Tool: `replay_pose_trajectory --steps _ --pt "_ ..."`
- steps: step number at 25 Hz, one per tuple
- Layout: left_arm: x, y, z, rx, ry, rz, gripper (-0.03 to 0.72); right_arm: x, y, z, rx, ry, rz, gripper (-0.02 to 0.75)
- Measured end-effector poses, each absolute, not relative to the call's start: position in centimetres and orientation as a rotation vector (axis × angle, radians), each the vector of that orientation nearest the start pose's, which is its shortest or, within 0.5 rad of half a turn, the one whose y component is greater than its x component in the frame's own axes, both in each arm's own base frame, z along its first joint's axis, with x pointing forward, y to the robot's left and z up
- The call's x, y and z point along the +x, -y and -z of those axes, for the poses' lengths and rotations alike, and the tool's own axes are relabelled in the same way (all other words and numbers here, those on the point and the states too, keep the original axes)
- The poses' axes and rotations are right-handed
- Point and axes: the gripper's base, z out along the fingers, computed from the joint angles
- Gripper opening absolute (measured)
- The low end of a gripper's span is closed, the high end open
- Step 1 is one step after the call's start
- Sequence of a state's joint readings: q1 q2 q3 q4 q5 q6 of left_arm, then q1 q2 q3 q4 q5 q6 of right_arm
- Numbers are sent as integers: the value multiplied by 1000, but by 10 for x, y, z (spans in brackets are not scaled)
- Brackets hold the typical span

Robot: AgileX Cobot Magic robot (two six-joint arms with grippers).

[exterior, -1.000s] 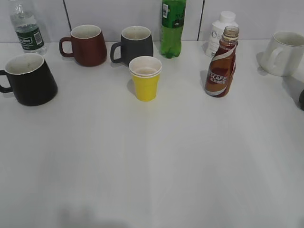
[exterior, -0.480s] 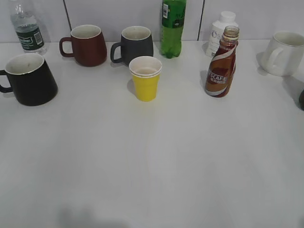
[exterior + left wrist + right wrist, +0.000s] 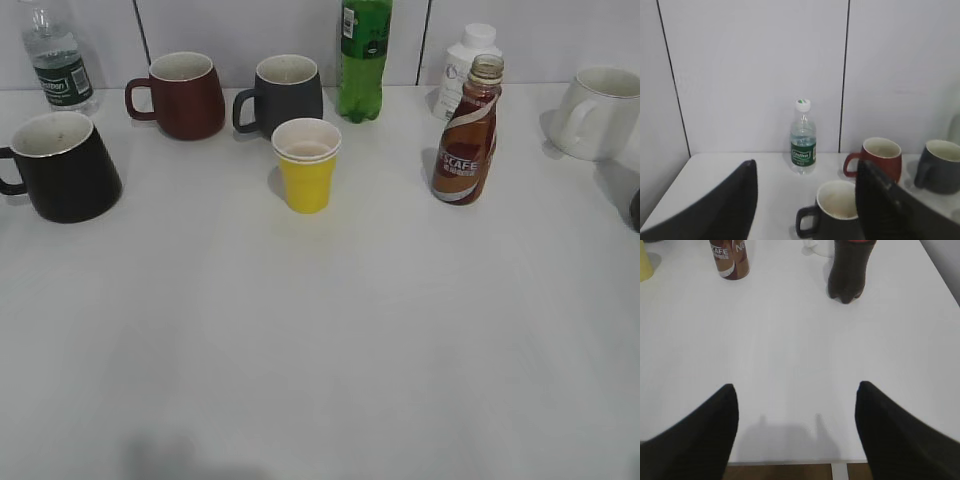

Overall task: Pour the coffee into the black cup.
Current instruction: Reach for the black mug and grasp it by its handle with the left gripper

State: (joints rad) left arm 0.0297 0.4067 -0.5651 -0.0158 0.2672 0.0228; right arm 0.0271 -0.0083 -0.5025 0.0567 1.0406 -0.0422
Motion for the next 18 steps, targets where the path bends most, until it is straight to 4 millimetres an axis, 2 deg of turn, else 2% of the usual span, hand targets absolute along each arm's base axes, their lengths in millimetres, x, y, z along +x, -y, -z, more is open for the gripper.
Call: replay_pose_trajectory --steps 3,8,12,18 --pt "110 -3 -332 -18 -1589 -26 461 -6 -4 -280 -72 -2011 -58 571" --pt "147 -5 -269 -32 -1618 -27 460 -6 -4 -280 -72 -2011 -58 571" --pt "172 -6 -228 -94 -1750 18 460 -6 -4 -280 -72 -2011 -58 571" --pt "197 -7 -202 -136 -1779 44 460 -6 -4 -280 -72 -2011 -58 571"
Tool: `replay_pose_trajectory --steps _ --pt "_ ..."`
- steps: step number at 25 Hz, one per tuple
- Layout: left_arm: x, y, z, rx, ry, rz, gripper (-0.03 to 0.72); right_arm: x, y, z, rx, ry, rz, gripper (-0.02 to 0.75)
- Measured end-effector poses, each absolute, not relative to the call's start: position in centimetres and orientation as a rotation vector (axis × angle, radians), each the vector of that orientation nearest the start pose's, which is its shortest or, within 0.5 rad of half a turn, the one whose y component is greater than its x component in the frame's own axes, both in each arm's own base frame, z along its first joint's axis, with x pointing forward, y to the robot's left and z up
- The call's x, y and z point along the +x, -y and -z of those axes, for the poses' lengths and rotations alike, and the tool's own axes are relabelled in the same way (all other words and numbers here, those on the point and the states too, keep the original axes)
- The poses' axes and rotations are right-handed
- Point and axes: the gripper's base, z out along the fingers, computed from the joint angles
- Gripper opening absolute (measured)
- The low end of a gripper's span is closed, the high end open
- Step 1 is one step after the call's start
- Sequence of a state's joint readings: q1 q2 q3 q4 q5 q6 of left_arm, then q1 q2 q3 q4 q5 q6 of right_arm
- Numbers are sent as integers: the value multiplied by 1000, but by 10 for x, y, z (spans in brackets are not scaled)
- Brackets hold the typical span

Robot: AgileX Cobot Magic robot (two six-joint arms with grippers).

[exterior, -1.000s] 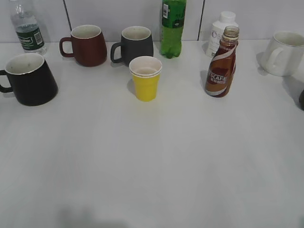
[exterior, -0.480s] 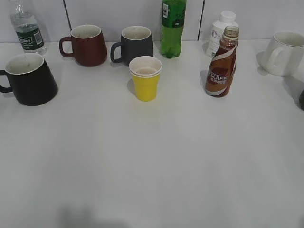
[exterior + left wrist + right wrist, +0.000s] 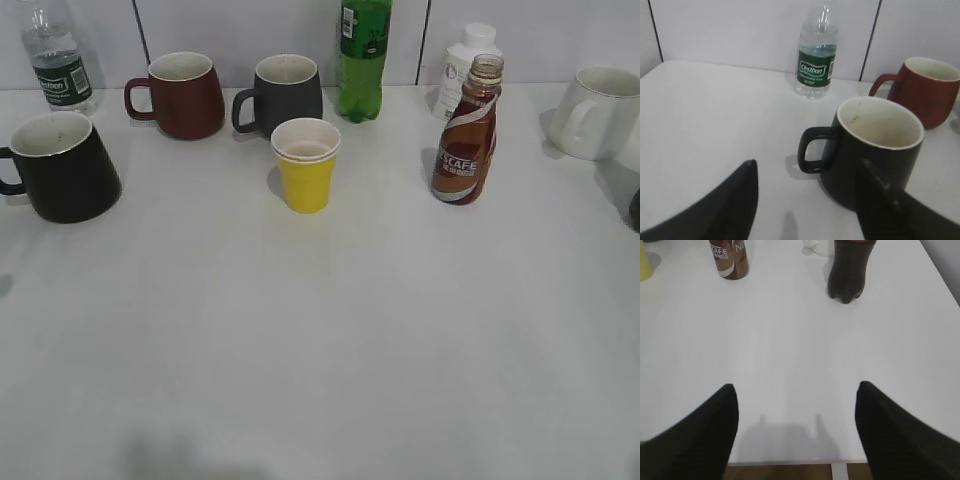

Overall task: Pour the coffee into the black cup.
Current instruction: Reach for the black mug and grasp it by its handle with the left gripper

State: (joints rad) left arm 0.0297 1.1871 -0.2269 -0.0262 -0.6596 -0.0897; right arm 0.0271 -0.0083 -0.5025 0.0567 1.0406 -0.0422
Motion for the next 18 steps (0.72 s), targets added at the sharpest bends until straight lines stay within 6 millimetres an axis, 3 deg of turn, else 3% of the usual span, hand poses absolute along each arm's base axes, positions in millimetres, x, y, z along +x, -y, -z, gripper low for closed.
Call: replay_pose_trajectory --steps 9,18 --pt "223 -8 -163 -142 -1831 39 460 -6 -4 -280 -72 -2011 -58 571" --pt "242 -8 -148 -135 -1851 39 460 -6 -4 -280 -72 -2011 -58 571"
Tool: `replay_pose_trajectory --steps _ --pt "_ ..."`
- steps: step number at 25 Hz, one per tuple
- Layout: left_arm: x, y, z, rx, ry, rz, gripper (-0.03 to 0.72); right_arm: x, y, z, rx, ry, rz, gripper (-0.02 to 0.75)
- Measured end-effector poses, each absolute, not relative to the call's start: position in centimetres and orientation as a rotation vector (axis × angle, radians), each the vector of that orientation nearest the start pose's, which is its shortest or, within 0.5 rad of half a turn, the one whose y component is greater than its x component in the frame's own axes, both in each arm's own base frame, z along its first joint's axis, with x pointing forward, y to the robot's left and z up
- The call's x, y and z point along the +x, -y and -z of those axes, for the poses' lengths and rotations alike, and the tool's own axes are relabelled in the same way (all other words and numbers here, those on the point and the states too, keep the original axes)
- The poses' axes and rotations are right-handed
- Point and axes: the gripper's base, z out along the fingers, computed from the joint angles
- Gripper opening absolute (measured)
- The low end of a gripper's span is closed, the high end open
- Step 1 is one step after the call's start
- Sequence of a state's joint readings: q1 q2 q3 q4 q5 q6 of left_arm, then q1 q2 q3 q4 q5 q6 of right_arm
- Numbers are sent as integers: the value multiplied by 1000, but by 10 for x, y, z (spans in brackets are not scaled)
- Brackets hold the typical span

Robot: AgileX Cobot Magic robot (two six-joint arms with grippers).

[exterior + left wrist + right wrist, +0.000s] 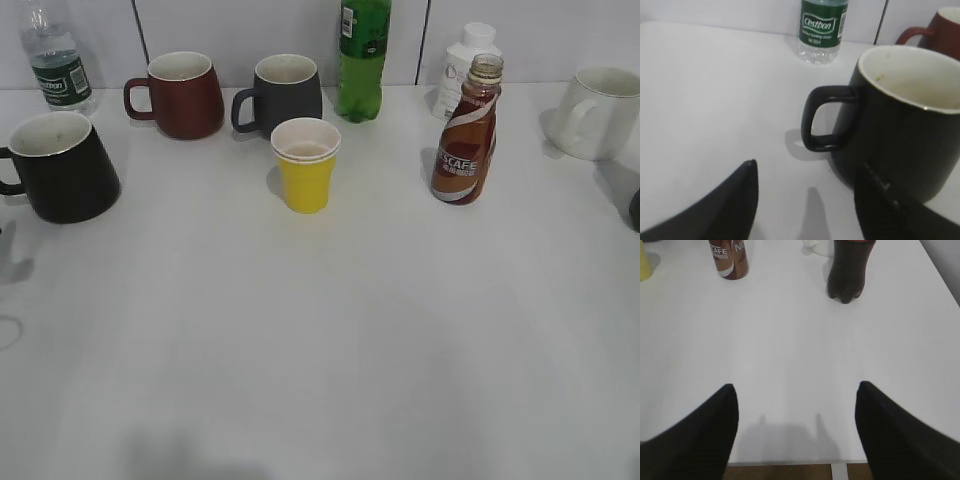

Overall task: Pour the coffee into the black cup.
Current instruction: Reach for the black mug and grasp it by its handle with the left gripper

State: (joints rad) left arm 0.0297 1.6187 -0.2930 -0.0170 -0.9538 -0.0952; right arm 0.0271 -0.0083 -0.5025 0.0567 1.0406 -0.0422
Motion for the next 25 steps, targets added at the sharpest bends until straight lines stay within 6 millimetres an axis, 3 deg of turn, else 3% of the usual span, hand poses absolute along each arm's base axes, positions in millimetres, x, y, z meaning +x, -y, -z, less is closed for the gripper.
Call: replay_pose_trajectory --steps 8,17,25 --pt "247 -6 -135 -99 -1865 52 459 -6 -4 -280 -72 -2011 -58 571" --pt "260 -6 -141 -88 -1827 55 459 -6 -4 -280 -72 -2011 -58 571" --pt "275 -6 -130 -57 -1853 43 459 -6 -4 -280 -72 -2011 -58 571"
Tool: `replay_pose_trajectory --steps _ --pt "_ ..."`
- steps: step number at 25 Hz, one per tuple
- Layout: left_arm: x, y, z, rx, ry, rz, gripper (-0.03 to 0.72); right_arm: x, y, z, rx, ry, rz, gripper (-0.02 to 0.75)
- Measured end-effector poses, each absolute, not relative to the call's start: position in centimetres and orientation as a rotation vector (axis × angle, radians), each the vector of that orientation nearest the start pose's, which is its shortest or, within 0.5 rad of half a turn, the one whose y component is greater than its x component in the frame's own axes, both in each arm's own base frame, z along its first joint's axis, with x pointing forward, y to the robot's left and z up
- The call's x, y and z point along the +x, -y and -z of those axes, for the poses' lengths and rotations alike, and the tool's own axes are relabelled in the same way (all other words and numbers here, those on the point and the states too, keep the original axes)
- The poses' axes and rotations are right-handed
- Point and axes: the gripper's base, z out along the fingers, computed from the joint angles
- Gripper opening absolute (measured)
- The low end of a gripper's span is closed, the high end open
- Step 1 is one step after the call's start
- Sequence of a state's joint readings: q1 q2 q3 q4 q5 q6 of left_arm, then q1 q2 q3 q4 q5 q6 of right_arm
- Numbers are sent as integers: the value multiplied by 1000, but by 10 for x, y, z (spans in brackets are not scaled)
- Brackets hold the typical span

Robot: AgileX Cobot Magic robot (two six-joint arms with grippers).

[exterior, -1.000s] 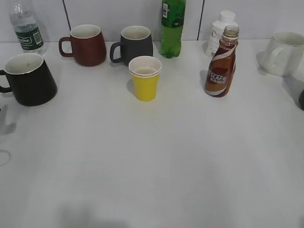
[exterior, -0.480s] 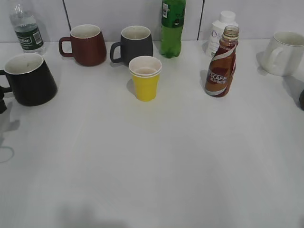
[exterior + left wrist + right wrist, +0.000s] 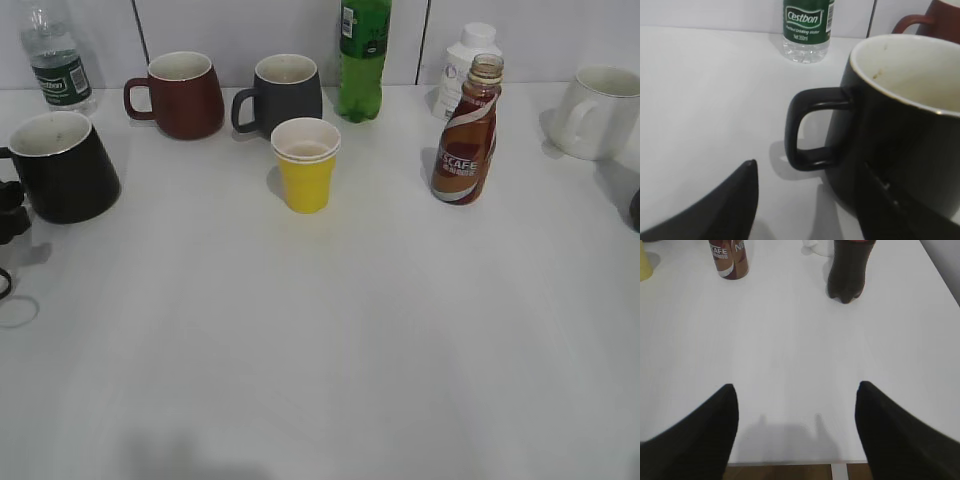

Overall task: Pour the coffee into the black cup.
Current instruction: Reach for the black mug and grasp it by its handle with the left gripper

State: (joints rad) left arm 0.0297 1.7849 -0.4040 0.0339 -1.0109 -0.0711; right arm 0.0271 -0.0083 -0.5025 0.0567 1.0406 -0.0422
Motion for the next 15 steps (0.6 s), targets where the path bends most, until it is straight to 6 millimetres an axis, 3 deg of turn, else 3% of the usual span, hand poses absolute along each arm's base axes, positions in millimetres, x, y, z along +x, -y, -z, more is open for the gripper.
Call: replay_pose_trajectory --steps 15 --pt "288 -7 -127 -53 -1842 25 459 -6 -4 -280 -72 -2011 -58 571"
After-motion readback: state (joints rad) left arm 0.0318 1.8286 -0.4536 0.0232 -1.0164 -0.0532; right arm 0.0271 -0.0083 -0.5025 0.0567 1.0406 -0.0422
